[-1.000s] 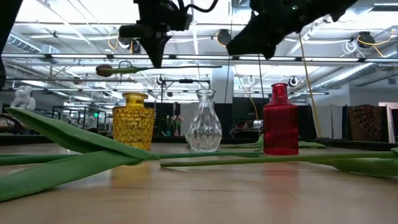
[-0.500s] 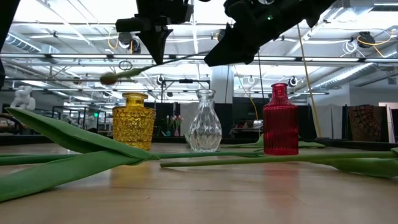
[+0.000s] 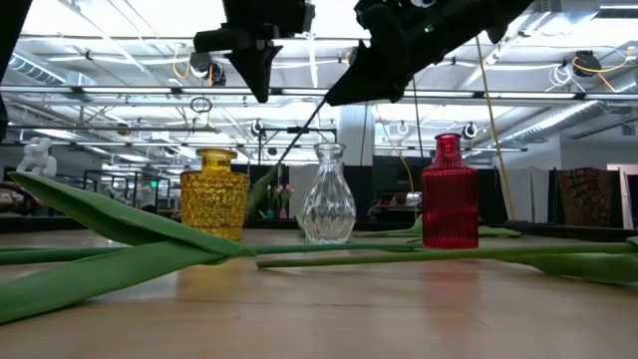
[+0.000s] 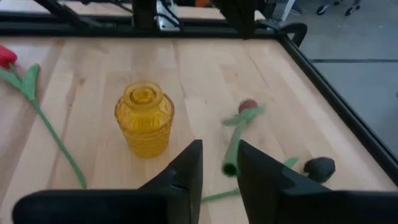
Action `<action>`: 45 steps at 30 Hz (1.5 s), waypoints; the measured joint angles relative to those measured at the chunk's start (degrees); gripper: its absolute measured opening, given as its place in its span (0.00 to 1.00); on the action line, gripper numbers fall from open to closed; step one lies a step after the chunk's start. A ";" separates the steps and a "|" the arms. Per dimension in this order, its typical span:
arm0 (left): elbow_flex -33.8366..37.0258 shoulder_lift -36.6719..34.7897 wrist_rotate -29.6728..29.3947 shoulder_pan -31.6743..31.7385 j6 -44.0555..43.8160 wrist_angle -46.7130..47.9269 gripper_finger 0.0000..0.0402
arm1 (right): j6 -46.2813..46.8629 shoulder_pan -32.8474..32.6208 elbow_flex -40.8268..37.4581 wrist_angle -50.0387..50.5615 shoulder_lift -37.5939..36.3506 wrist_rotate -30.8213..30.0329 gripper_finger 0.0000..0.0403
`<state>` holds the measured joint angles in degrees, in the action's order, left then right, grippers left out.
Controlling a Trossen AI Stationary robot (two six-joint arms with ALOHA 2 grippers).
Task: Sort flowers into vase by color
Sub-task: Put the top left red tulip into the yellow vase
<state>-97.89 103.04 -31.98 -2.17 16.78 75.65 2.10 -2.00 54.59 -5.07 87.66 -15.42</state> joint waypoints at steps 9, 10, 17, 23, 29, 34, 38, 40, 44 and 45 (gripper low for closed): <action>1.91 0.00 15.83 6.14 -1.09 -10.10 0.02 | 0.60 0.00 0.00 2.11 0.18 0.34 0.30; 1.91 0.00 16.46 6.42 -1.36 -10.55 0.03 | 0.60 0.00 0.00 2.52 0.22 0.35 0.30; 2.33 0.00 17.21 10.42 4.78 -11.28 0.04 | 0.62 0.00 0.00 9.96 0.24 0.55 0.30; 7.85 0.06 30.01 19.00 12.11 -17.55 0.08 | 0.85 0.00 0.00 15.97 0.23 0.55 0.30; 16.18 0.07 30.49 25.25 19.68 -22.26 0.17 | 1.46 0.00 0.00 17.45 0.09 0.55 0.30; 22.55 0.07 33.42 29.26 22.51 -26.58 0.27 | 1.41 0.00 0.00 17.52 0.06 0.55 0.30; 25.84 0.07 37.45 30.05 23.44 -29.58 0.29 | 1.30 0.00 0.00 17.44 0.02 0.55 0.30; 27.33 0.07 37.92 29.40 25.51 -31.48 0.29 | 1.26 0.00 0.00 17.43 0.02 0.55 0.30; 29.59 0.07 38.03 28.13 27.96 -34.79 0.29 | 0.84 0.00 0.00 17.37 0.00 0.55 0.30; 30.09 0.07 38.03 27.81 28.57 -36.25 0.29 | 0.84 0.00 0.00 17.37 0.00 0.55 0.30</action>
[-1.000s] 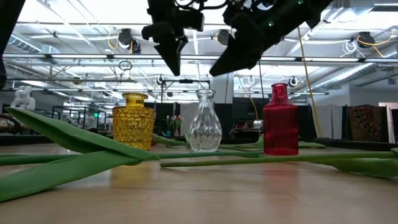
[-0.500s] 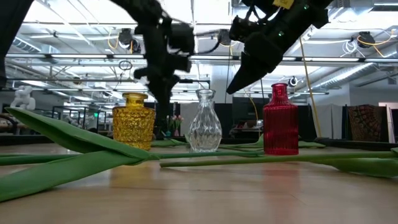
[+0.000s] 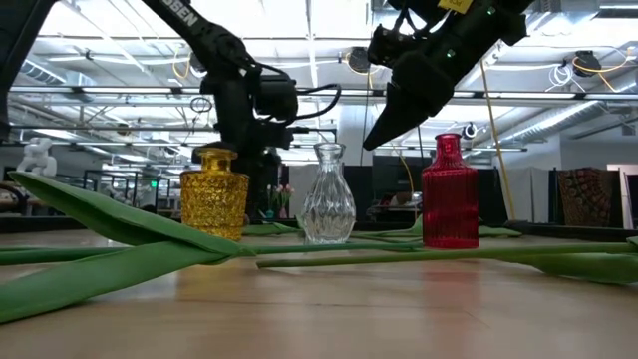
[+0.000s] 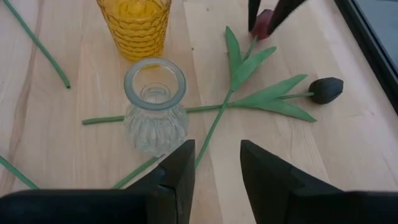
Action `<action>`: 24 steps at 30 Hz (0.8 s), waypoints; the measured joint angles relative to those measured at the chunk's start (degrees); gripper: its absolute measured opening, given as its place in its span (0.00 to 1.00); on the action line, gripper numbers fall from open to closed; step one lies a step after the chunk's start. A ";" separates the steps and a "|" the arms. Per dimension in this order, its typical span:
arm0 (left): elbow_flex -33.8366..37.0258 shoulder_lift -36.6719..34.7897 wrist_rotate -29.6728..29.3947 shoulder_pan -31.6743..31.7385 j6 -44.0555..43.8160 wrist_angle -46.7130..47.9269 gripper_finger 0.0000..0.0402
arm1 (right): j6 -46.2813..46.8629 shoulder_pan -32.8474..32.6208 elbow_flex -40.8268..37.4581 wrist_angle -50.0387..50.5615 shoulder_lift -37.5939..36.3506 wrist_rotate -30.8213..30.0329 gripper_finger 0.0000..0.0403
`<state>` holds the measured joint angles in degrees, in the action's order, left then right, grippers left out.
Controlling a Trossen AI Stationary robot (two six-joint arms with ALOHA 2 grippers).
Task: Sort flowers into vase by color
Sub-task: Put the top left red tulip into the yellow vase
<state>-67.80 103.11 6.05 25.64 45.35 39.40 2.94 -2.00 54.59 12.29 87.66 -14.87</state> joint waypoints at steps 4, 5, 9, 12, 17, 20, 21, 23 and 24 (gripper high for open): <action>0.86 0.00 0.12 -0.84 0.28 -1.56 0.29 | -0.01 0.00 0.00 -0.03 0.00 0.00 0.30; 0.83 0.32 0.29 -1.01 0.29 -1.90 0.29 | -0.01 0.00 0.00 -0.03 0.00 0.00 0.30; 0.86 2.46 0.22 -1.02 -0.10 -2.23 0.30 | 0.00 0.00 0.00 -0.11 0.00 0.00 0.30; 0.86 4.06 -0.15 -0.87 -1.38 -3.26 0.30 | 0.00 0.00 0.00 -0.15 0.00 0.00 0.30; 0.67 6.21 -0.28 -0.87 -1.52 -3.92 0.29 | -0.12 0.00 0.00 -0.15 0.00 0.00 0.30; 0.60 6.83 -0.28 -0.76 -1.52 -4.30 0.28 | -0.52 0.00 0.00 -0.17 0.00 -0.02 0.30; 0.62 6.90 -0.29 -0.76 -1.52 -4.43 0.26 | -0.55 0.00 0.00 -0.17 0.00 -0.02 0.30; 0.68 6.97 -0.27 -0.59 -1.52 -4.84 0.23 | -0.62 0.00 0.00 -0.19 0.00 -0.02 0.30; 0.69 6.97 -0.24 -0.52 -1.52 -4.96 0.20 | -0.66 0.00 0.00 -0.20 0.00 -0.02 0.30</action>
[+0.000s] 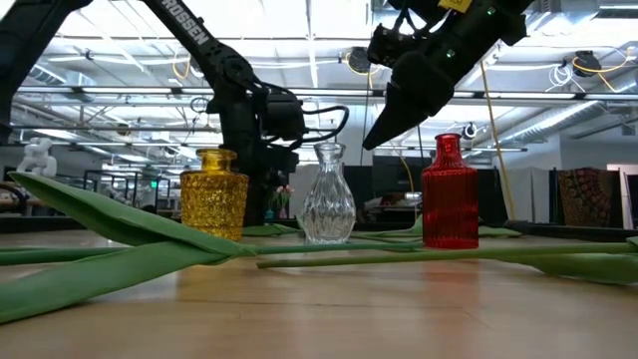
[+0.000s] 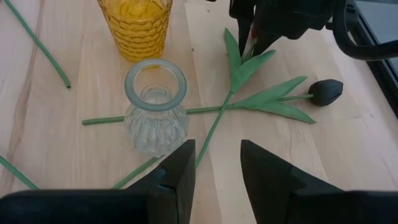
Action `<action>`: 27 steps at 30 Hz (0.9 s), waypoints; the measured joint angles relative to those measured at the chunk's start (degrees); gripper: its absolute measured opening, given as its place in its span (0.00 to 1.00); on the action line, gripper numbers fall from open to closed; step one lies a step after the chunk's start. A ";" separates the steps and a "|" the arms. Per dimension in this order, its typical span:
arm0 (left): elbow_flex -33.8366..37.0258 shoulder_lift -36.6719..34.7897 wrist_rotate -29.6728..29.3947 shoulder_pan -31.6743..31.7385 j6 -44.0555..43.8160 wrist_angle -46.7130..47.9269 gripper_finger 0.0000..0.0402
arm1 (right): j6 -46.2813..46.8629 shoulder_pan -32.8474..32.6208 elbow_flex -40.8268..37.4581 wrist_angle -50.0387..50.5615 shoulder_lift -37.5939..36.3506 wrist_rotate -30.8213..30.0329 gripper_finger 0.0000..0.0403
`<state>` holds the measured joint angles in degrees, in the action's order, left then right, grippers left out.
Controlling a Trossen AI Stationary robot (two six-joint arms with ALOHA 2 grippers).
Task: Sort flowers into vase by color
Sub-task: Put the top left red tulip into the yellow vase
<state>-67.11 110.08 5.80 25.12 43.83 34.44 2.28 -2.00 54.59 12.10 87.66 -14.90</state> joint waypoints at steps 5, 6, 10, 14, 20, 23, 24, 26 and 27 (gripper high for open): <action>-0.07 0.10 -1.28 0.25 0.02 -0.58 0.06 | 0.00 0.00 0.00 0.00 0.00 0.00 0.30; -0.07 0.10 -1.66 0.25 0.01 -0.46 0.04 | 0.00 0.00 0.00 -0.02 0.00 0.00 0.30; 0.07 -1.63 -3.63 0.23 -0.12 1.70 0.03 | 0.00 0.00 0.00 -0.16 0.00 0.00 0.30; -0.66 -6.10 -10.43 0.09 -1.57 7.35 0.03 | 0.11 0.00 0.00 -0.93 0.00 0.00 0.30; -2.50 -14.10 -14.91 -1.66 -1.57 16.78 0.03 | 0.88 0.00 0.00 -2.69 -0.02 0.00 0.30; -4.32 -18.42 -14.78 -3.19 -2.78 21.27 0.03 | 1.09 0.00 0.00 -4.42 -0.02 -0.04 0.30; -5.00 -19.56 -14.44 -3.86 -3.78 23.00 0.03 | 1.07 0.00 0.00 -5.46 -0.02 -0.21 0.30; -6.54 -21.44 -14.10 -5.37 -6.00 25.27 0.03 | 0.50 -0.03 -0.02 -8.35 -0.02 -2.38 0.30; -7.23 -22.62 -14.14 -6.15 -7.24 25.65 0.03 | -0.16 -0.33 -0.02 -10.66 -0.02 -3.57 0.30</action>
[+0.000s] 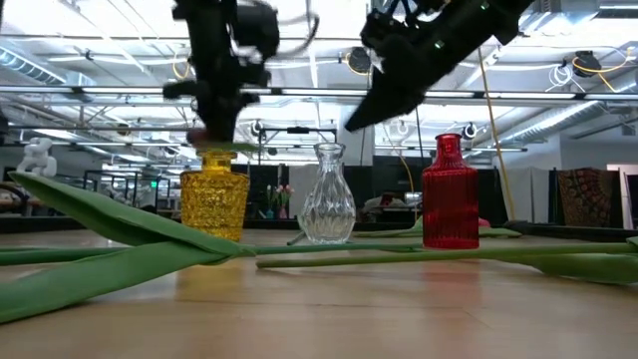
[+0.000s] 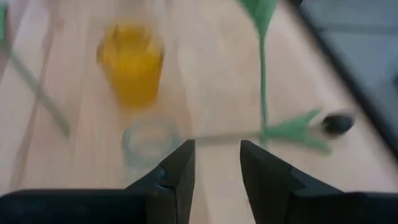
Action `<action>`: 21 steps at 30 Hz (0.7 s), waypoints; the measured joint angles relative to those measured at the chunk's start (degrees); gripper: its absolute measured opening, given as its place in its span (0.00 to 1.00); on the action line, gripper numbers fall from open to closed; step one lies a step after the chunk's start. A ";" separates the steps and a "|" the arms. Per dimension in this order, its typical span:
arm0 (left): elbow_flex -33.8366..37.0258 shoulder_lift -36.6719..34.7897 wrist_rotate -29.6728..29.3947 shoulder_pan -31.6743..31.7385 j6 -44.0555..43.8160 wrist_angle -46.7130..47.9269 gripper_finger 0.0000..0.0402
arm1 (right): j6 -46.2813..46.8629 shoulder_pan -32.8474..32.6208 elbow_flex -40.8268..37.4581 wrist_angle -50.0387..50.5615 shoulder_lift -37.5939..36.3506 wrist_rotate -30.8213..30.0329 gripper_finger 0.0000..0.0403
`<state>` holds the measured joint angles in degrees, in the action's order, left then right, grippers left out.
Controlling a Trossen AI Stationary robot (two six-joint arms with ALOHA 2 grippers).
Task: Sort flowers into vase by color
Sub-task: Put the top left red tulip into the yellow vase
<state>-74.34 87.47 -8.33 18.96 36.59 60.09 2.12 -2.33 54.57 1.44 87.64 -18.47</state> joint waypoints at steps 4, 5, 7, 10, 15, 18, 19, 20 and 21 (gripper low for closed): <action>-1.53 -3.17 -3.61 -4.37 -4.36 0.38 0.03 | -3.83 -1.47 0.70 -6.61 0.00 -2.68 0.31; -1.53 -3.63 -4.81 -5.70 -4.70 0.61 0.03 | -4.19 -1.73 1.63 -6.63 0.00 -2.66 0.33; -1.55 -4.49 -6.79 -8.14 -4.71 0.65 0.03 | -4.57 -2.08 3.98 -6.91 0.04 -4.13 0.36; -1.62 -5.03 -9.78 -11.25 -4.72 0.42 0.03 | -7.65 -2.75 6.66 -6.86 0.66 -8.54 0.42; -1.62 -4.99 -13.35 -14.80 -5.38 0.10 0.03 | -10.28 -3.01 10.25 -7.70 3.58 -8.37 0.50; -1.62 -4.97 -15.57 -16.22 -6.33 -0.76 0.03 | -10.25 -2.53 12.10 -7.32 7.48 -8.59 0.51; -1.62 -4.97 -16.18 -16.63 -6.34 -0.88 0.03 | -10.04 -2.43 12.70 -6.98 8.98 -8.70 0.51; -1.62 -4.97 -16.69 -17.03 -6.33 -0.91 0.03 | -9.78 -2.28 13.38 -6.79 10.33 -8.72 0.50; -1.62 -4.98 -17.11 -17.39 -6.33 -0.92 0.03 | -9.46 -2.14 14.24 -6.87 11.62 -8.82 0.50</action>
<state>-75.96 82.49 -25.45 1.57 30.26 59.16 -7.34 -4.47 68.81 -5.44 99.26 -27.29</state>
